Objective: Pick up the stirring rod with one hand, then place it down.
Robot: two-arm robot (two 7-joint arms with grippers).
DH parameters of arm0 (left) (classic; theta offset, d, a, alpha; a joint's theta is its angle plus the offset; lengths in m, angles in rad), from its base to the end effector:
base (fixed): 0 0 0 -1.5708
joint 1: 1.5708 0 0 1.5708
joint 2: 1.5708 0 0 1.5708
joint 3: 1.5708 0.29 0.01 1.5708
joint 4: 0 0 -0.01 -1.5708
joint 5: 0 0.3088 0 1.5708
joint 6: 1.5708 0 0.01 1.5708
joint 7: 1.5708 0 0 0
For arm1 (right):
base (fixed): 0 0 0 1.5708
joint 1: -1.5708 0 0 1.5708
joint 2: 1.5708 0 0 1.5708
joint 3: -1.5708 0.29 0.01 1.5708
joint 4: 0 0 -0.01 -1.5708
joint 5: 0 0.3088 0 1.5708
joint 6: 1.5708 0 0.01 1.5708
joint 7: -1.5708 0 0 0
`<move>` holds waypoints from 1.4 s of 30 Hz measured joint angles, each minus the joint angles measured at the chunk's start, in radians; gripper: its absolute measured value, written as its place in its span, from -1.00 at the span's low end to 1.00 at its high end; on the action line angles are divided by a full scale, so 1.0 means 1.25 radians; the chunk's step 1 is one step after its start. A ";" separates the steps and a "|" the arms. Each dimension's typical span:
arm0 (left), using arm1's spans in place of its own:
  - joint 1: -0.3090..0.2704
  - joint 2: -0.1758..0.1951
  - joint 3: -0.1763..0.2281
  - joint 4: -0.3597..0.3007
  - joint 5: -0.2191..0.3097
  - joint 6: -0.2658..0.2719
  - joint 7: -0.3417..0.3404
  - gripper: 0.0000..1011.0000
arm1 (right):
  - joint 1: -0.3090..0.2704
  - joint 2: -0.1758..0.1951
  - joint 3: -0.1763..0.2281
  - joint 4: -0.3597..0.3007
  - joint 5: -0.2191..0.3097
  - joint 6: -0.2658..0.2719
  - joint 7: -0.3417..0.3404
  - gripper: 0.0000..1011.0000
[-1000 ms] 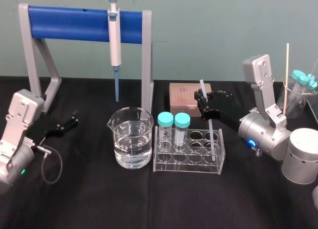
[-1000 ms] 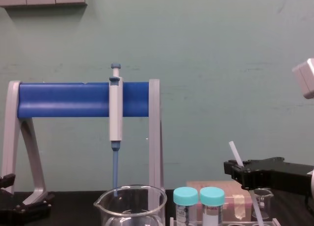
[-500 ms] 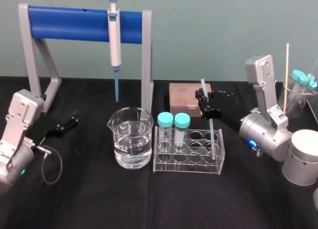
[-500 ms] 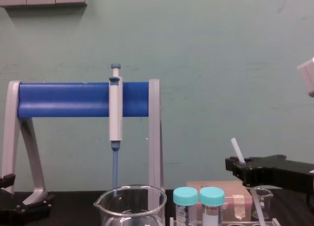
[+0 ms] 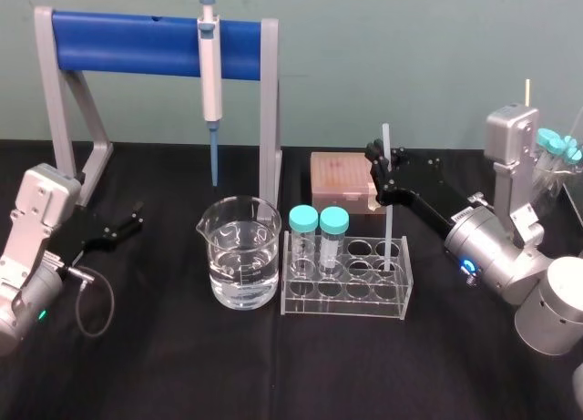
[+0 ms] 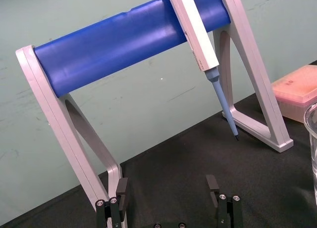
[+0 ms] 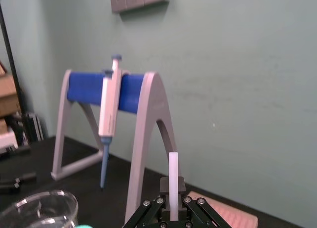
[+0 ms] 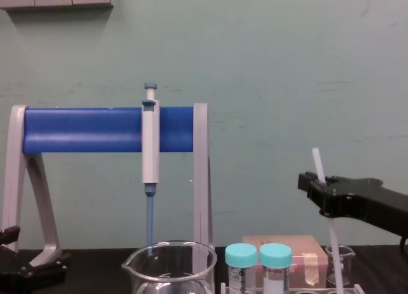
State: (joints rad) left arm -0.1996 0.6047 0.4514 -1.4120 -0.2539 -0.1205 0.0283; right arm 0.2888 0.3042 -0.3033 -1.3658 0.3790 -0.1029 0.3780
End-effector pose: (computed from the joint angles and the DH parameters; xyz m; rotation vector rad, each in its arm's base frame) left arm 0.3581 0.0827 -0.3022 0.3045 -0.2851 1.2480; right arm 0.4000 -0.0180 -0.2730 0.0760 -0.0704 -0.9728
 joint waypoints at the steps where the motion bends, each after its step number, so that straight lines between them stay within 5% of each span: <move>1: 0.000 0.000 0.000 0.000 0.000 0.000 0.000 0.98 | -0.002 -0.001 0.002 -0.002 0.003 -0.004 0.002 -0.87; 22: 0.000 0.000 0.000 0.000 0.000 0.000 0.000 0.98 | -0.028 0.005 0.055 -0.118 0.013 -0.103 0.025 -0.87; 42: 0.000 0.000 0.000 0.000 0.000 0.000 0.000 0.98 | -0.050 0.018 0.084 -0.153 0.001 -0.105 0.014 -0.87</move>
State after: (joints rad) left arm -0.1996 0.6047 0.4514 -1.4120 -0.2539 -0.1205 0.0283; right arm 0.2258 0.3265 -0.1978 -1.5571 0.3807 -0.2336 0.3958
